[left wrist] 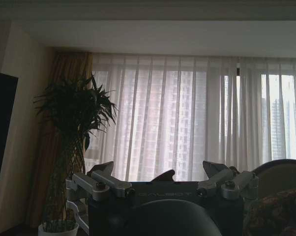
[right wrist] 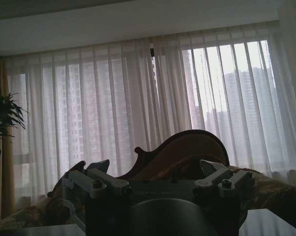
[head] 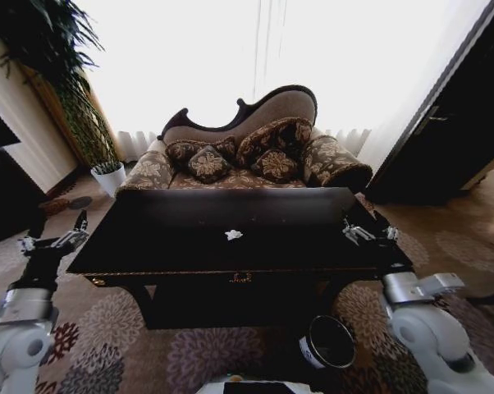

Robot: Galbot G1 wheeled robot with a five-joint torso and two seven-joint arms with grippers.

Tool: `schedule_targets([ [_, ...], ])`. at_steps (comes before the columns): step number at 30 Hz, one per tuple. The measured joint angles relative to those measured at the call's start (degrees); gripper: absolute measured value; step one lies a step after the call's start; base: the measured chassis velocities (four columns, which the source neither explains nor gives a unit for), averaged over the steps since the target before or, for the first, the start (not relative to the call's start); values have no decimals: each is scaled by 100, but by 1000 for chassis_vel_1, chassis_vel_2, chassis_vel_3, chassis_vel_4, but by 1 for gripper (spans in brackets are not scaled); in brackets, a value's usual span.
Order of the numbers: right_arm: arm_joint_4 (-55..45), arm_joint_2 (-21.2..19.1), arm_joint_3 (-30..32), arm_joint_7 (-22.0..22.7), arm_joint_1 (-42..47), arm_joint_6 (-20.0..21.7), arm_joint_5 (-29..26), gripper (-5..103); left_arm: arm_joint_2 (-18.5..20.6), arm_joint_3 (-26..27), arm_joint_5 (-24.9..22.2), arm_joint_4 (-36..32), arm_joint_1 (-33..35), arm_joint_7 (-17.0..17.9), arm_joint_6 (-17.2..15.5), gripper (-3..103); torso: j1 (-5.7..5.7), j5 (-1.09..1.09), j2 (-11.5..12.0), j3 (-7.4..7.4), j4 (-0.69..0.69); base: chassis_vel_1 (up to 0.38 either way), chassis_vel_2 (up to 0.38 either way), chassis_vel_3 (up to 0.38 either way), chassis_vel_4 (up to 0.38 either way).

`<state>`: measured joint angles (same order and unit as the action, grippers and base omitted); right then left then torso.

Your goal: Move to the front of the table and place the trash on the table into the trash bin.

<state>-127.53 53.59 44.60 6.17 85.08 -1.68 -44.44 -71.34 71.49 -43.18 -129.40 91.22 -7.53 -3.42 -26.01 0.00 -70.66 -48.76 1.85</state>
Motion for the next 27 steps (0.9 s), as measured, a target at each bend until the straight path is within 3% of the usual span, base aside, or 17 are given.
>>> schedule_targets([
  [6,618,-441,-1043,30,-878,113,54,100,-73,429,-114,-169,203,9,-13,100,0,0,0,0,1,0,0,0,0],
  [9,999,-750,-1845,43,-1579,112,-3,100,-133,559,-118,-169,290,16,3,100,0,-1,0,0,0,0,0,0,0],
  [11,1061,-827,-2052,45,-1739,106,-38,100,-143,563,-115,-164,291,20,5,100,0,0,0,0,0,0,0,0,0],
  [18,1225,-1152,-3914,93,-2892,82,-251,100,-290,326,122,-183,140,26,-25,100,-1,-2,0,0,0,0,0,0,0],
  [27,1351,-1319,-4977,150,-3753,155,-359,100,-302,223,257,14,23,26,-19,100,0,-2,0,1,1,0,0,0,0],
])
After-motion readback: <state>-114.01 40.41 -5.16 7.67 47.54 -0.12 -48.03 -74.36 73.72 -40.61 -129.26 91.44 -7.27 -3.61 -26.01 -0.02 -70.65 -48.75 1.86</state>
